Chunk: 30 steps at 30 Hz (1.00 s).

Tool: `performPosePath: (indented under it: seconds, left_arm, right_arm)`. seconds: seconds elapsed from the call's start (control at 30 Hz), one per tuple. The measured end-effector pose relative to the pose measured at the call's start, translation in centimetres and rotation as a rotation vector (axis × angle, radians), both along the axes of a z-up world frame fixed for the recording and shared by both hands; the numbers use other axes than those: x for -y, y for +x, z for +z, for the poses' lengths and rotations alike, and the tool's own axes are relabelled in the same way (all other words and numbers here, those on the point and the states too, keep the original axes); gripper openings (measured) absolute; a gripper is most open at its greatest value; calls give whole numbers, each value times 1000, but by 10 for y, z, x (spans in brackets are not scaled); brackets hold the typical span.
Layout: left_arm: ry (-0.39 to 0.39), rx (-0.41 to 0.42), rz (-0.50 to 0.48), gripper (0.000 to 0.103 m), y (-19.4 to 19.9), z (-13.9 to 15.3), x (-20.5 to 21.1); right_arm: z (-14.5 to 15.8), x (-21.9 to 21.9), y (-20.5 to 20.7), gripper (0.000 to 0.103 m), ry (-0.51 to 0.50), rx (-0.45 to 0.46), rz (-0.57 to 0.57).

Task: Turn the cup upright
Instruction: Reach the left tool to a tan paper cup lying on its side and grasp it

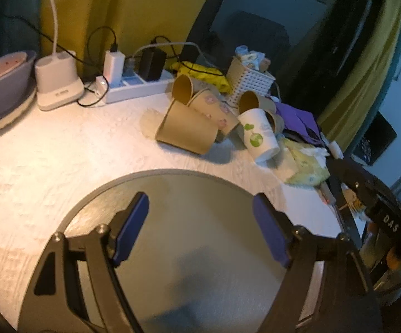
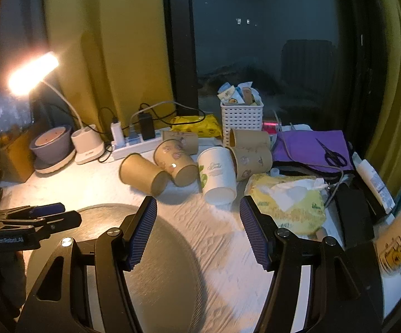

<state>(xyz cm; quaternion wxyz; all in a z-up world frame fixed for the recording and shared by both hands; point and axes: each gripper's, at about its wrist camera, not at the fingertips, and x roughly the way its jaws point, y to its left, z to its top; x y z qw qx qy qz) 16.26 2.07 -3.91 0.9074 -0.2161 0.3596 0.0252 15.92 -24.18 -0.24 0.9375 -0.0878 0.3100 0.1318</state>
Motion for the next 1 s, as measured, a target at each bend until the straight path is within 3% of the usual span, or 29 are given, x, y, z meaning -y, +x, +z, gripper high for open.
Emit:
performPosePath:
  seconds: [0.33, 0.73, 1.0]
  left_arm:
    - [-126, -43, 61, 78, 64, -13, -12]
    - [-304, -126, 207, 78, 119, -42, -45]
    - [-311, -135, 240, 79, 141, -54, -46]
  right_arm:
    - [-6, 11, 54, 65, -9, -5, -16]
    - [-15, 14, 80, 65, 24, -6, -29]
    - [-14, 14, 84, 65, 30, -10, -19]
